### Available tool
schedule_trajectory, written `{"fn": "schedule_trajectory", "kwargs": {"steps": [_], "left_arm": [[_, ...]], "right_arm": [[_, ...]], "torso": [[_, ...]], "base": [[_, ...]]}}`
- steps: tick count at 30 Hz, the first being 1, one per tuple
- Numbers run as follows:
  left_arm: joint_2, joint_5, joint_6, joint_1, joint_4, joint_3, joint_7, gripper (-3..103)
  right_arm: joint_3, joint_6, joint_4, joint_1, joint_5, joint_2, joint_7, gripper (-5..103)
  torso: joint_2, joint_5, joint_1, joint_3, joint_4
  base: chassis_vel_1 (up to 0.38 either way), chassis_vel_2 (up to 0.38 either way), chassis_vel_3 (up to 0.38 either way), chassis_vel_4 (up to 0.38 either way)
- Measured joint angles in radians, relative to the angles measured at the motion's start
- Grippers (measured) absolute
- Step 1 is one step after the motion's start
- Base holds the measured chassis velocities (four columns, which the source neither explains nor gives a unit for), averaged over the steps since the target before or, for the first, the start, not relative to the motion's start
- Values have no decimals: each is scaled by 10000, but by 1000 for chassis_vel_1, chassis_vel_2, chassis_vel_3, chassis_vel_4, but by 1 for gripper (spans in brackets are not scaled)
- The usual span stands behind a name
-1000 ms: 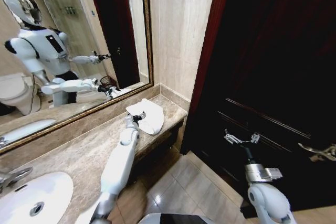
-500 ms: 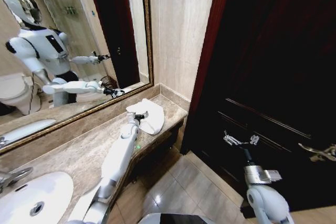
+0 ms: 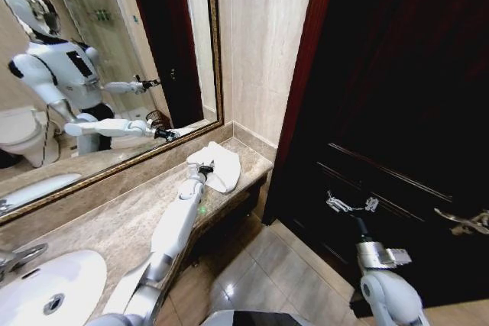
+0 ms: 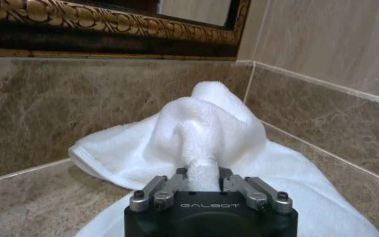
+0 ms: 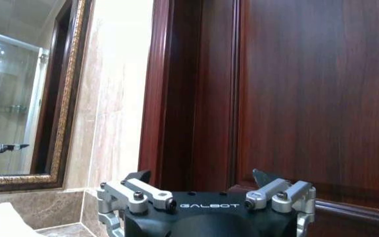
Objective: Discard the used towel into the hamper.
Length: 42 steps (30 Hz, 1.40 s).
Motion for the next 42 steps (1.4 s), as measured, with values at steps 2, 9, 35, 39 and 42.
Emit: {"fn": "schedule_trajectory", "kwargs": {"steps": [2,9,35,39,42], "left_arm": [[9,2,-14,28,-29,-1,3,20],[120,23,-319,392,-533,-51,134,9],[-120,820,-2292,6082,-7722,-1445,-222,9],[-325,1125,-2420,6879,-8549,-1591,-268,9],[-488,1429,-2426,7469,-9130,-1738,-500,9]], "right_arm": [[-12,0,6,0,0,4,-1,100],[-104,-2,46,18,-15,12,-18,100],[-302,36,98,146,-12,252,-140,100],[-309,36,128,213,42,250,-138,100],[-319,34,130,290,6,276,-6,100]], "torso": [[0,0,0,0,0],[0,0,0,0,1],[2,4,-2,-2,3],[2,1,-2,-2,1],[2,0,-1,-2,0]], "base": [[0,0,0,0],[0,0,0,0],[0,0,0,0],[0,0,0,0],[0,0,0,0]]}}
